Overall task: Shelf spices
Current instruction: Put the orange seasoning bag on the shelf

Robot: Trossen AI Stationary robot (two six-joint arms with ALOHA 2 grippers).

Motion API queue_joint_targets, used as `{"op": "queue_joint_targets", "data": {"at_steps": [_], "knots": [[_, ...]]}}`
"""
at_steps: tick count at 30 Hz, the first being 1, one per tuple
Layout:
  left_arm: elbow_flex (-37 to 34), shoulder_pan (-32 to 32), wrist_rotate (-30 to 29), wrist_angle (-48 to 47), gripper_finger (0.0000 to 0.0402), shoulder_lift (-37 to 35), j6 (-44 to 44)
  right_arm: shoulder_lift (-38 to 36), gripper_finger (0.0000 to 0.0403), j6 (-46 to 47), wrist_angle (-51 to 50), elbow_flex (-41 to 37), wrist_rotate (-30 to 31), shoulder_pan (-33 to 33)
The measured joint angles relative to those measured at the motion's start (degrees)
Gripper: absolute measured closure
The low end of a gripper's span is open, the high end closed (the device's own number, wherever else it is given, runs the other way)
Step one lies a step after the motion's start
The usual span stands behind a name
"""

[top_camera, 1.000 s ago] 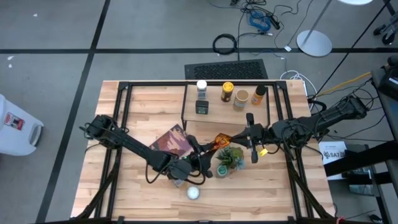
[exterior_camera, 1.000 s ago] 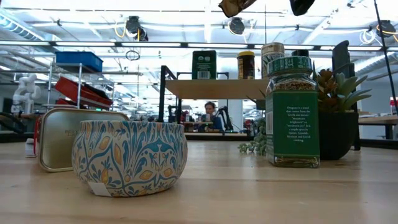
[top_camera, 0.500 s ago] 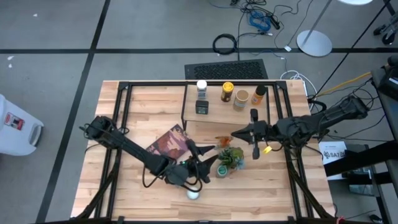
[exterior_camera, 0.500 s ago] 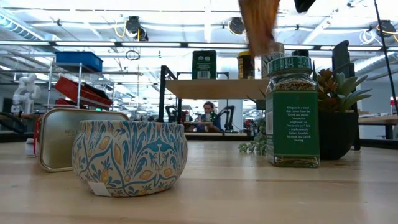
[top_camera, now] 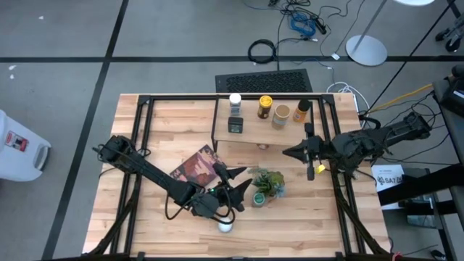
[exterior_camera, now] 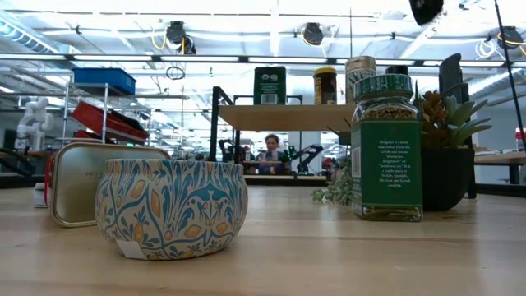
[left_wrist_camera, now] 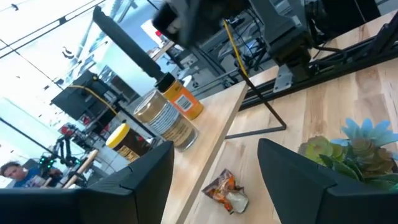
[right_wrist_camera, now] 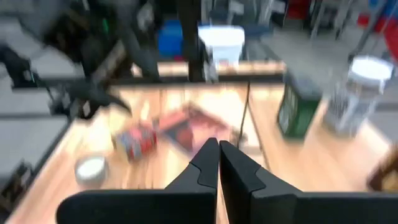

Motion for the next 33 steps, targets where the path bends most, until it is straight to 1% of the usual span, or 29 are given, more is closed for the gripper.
{"op": "queue_joint_targets", "data": {"at_steps": [4, 7, 11, 15, 20, 25, 28, 31, 33], "knots": [[0.0, 0.2, 0.0, 0.0, 0.0159, 0.0, -0.3, -0.3, 0.0403, 4.0, -9.8, 0.0, -0.9, 0.0], [0.0, 0.6, 0.1, 0.0, 0.0159, 0.0, -1.5, 0.3, 0.04, 5.4, -13.2, 0.0, -3.3, 0.0], [0.0, 1.6, 4.0, -1.5, 0.0159, 0.0, -6.9, 1.4, 0.0385, 5.6, -15.5, 0.0, -4.5, 0.2], [0.0, 2.9, 8.0, -7.6, 0.0159, 0.0, -14.8, 3.6, 0.0349, 1.8, -19.4, 0.0, -5.5, 0.2], [0.0, 4.3, 12.7, -16.2, 0.0159, 0.0, -25.2, 7.3, 0.0279, -1.4, -20.6, 0.0, -6.2, 0.2], [0.0, 6.5, 19.4, -20.7, 0.0159, 0.0, -37.0, 9.5, 0.0218, -2.3, -20.7, 0.0, -5.8, 0.2], [-1.0, 7.8, 19.8, -21.4, 0.0159, 0.2, -42.6, 9.7, 0.0202, -1.7, -21.2, 0.0, -4.2, 0.2], [-2.4, 9.1, 19.9, -21.3, 0.0159, 0.3, -47.0, 9.7, 0.0202, -2.2, -22.9, 0.0, -4.2, 0.2], [-3.1, 10.1, 21.4, -21.3, 0.0159, 0.3, -50.0, 9.7, 0.0205, -3.7, -25.1, 0.0, -4.2, 0.2]]}}
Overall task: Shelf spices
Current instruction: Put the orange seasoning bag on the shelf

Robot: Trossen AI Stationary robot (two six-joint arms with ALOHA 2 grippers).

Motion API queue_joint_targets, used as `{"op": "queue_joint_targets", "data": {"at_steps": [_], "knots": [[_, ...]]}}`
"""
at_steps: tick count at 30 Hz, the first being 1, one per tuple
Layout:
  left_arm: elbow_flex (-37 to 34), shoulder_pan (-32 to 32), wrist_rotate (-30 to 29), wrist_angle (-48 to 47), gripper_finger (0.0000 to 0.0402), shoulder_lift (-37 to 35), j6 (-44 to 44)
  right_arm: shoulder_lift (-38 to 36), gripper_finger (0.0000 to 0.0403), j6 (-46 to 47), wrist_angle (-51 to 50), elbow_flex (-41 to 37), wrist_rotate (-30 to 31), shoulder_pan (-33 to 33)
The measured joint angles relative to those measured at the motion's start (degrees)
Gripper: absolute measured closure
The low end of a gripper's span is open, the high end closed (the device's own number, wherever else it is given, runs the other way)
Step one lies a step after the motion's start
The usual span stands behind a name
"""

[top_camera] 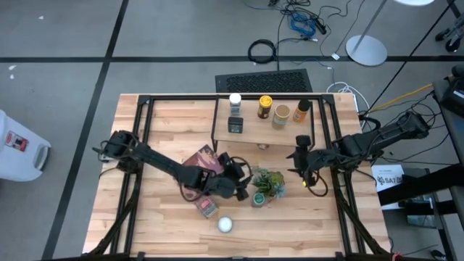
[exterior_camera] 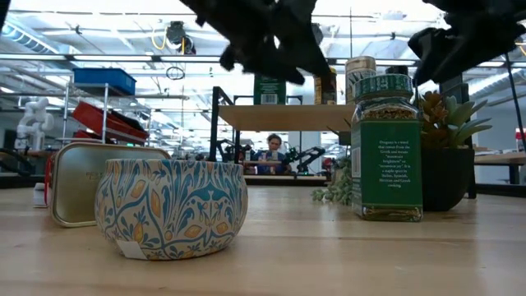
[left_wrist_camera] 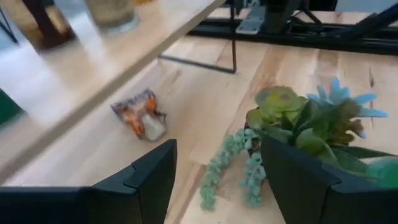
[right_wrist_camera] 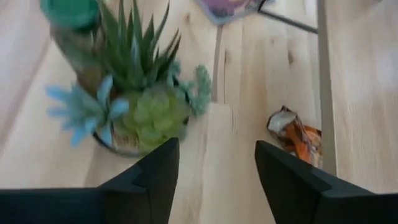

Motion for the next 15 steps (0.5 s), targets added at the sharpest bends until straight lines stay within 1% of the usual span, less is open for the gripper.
{"op": "queue_joint_targets", "data": {"at_steps": [4, 6, 10, 13, 15], "knots": [[-0.4, 1.6, 3.8, 1.3, 0.0159, 0.7, -4.4, 0.0, 0.021, -5.4, -1.6, 0.0, -0.2, 0.0], [-0.5, 1.9, 4.7, 1.7, 0.0159, 1.5, -4.5, 0.2, 0.0209, -9.1, -1.0, 0.0, -0.3, 0.1], [-0.5, 2.3, 8.1, 6.5, 0.0159, 4.0, -5.2, 2.3, 0.0205, -15.1, 0.0, 0.0, -0.8, 0.1], [-0.5, 2.6, 8.1, 7.8, 0.0159, 6.3, -7.0, 4.5, 0.0205, -18.0, 1.0, 0.0, -1.7, 0.1], [-0.5, 2.9, 6.8, 8.2, 0.0159, 7.6, -8.9, 5.9, 0.0205, -18.5, 1.1, 0.0, -1.7, 0.1]]}}
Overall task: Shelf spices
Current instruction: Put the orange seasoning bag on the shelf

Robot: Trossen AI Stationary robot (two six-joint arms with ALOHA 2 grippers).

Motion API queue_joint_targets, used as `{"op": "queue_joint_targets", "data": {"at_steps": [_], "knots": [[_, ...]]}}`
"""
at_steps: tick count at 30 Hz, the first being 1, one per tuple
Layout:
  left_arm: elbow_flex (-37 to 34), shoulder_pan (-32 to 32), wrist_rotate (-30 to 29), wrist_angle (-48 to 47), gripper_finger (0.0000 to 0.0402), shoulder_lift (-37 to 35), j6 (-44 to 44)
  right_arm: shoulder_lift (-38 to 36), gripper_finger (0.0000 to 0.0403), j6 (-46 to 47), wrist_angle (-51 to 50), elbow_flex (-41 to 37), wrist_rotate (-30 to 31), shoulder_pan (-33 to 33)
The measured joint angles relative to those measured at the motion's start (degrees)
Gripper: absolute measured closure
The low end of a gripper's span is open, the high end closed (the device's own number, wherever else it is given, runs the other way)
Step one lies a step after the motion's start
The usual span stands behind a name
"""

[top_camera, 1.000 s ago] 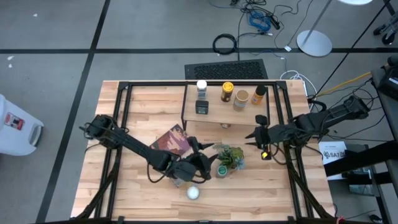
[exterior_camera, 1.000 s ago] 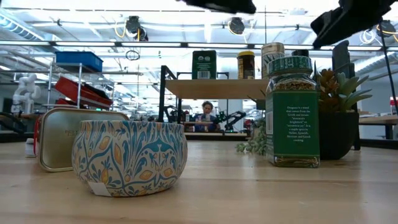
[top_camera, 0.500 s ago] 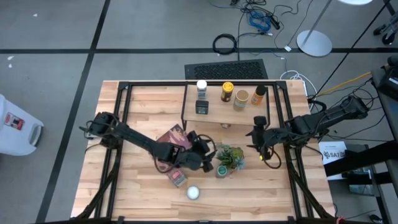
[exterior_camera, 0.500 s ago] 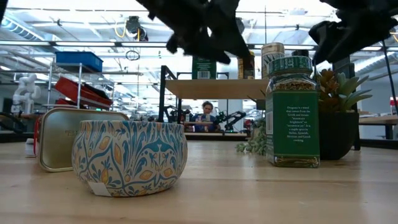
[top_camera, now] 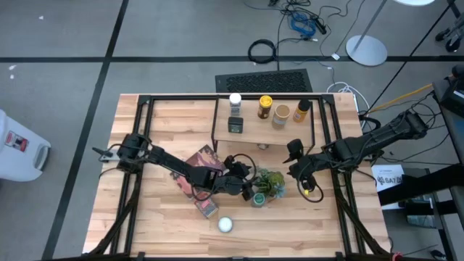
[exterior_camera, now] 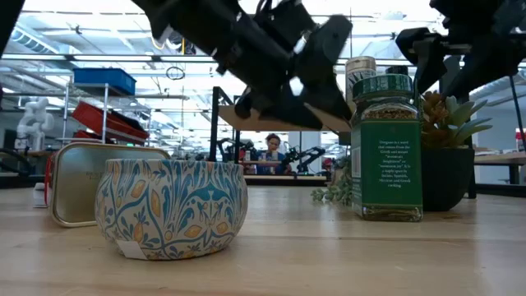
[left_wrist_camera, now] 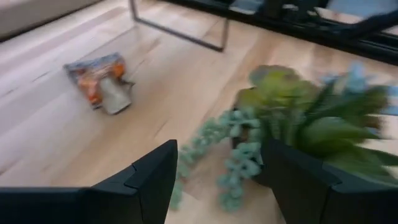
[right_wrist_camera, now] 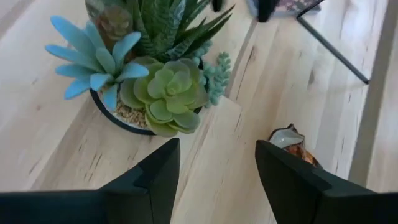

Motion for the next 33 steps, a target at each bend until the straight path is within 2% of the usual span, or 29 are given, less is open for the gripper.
{"op": "queue_joint_targets", "data": {"at_steps": [5, 9, 14, 18, 23, 29, 33], "knots": [[0.0, 1.4, -4.6, 2.4, 0.0159, 2.4, -3.0, 1.8, 0.0205, 0.7, -0.2, 0.0, 0.2, 0.0], [0.0, 2.4, -5.1, 7.2, 0.0159, 2.5, -2.5, 1.4, 0.0205, 1.6, -0.7, 0.0, 0.1, 0.5], [0.0, 4.2, -5.0, 7.7, 0.0159, 2.5, -2.9, -0.1, 0.0204, 3.4, -2.0, 0.0, 0.0, 2.2], [0.0, 6.8, -1.6, 8.2, 0.0159, 2.9, -9.0, -1.0, 0.0204, 5.3, -2.4, 0.0, 0.0, 3.9], [0.0, 9.8, 5.8, 10.4, 0.0159, 2.9, -13.8, -1.2, 0.0204, 6.8, -2.4, 0.0, 0.0, 5.8], [0.3, 10.9, 8.3, 11.1, 0.0159, 3.0, -16.6, -1.2, 0.0204, 8.0, -2.4, 0.0, 0.0, 7.1], [0.4, 11.6, 7.8, 10.3, 0.0159, 3.6, -19.1, -1.2, 0.0204, 8.1, -2.3, 0.0, 0.0, 7.1]]}}
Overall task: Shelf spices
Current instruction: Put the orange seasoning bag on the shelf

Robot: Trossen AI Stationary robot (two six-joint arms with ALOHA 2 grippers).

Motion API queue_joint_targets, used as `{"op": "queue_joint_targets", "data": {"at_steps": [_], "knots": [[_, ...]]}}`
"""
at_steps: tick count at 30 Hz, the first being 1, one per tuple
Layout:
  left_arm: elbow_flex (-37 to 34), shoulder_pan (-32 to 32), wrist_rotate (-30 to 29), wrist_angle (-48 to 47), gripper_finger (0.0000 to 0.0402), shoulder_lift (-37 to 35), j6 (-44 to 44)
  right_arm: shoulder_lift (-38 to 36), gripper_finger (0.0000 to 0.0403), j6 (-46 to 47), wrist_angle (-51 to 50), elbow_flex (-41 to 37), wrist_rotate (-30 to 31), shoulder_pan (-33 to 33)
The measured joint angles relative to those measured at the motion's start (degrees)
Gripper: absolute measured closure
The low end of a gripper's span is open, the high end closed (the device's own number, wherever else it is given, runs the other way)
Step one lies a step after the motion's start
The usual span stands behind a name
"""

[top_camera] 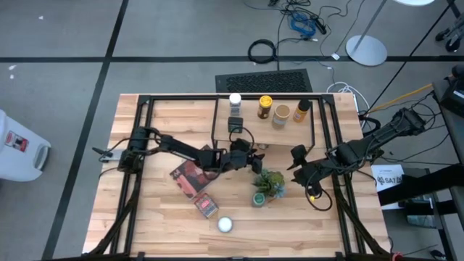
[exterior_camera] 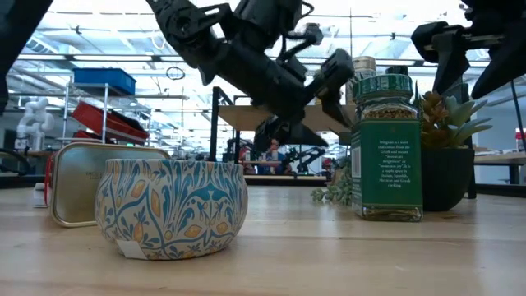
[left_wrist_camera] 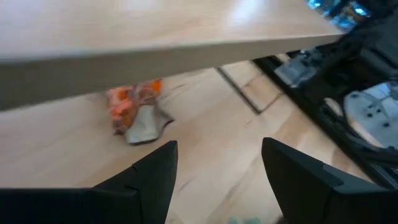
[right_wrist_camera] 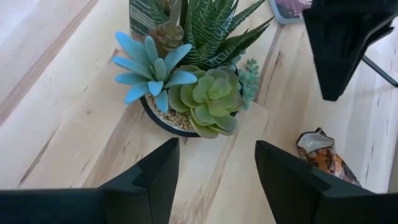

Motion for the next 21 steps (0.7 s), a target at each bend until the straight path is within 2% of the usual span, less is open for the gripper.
{"op": "queue_joint_targets", "data": {"at_steps": [5, 10, 12, 17, 21], "knots": [[1.1, 1.0, -0.8, -0.3, 0.0159, 3.5, -1.4, 0.0, 0.0204, 0.5, 0.1, 0.0, 0.2, 0.0], [5.5, 1.4, -2.0, 0.5, 0.0159, 7.7, 0.0, 0.0, 0.0204, 1.5, 0.1, 0.0, 0.1, 0.0], [7.6, 1.5, -3.4, -1.4, 0.0159, 9.0, 3.0, 0.0, 0.0204, 1.9, 0.2, 0.0, 0.0, 0.0], [13.5, 1.7, -4.5, -13.9, 0.0148, 10.6, 5.7, 0.0, 0.0204, 1.9, 0.0, 0.0, -0.3, 0.0], [14.6, 1.7, -5.8, -15.9, 0.0126, 10.4, 5.6, 0.0, 0.0204, 2.1, 0.0, 0.0, -0.3, 0.0]]}}
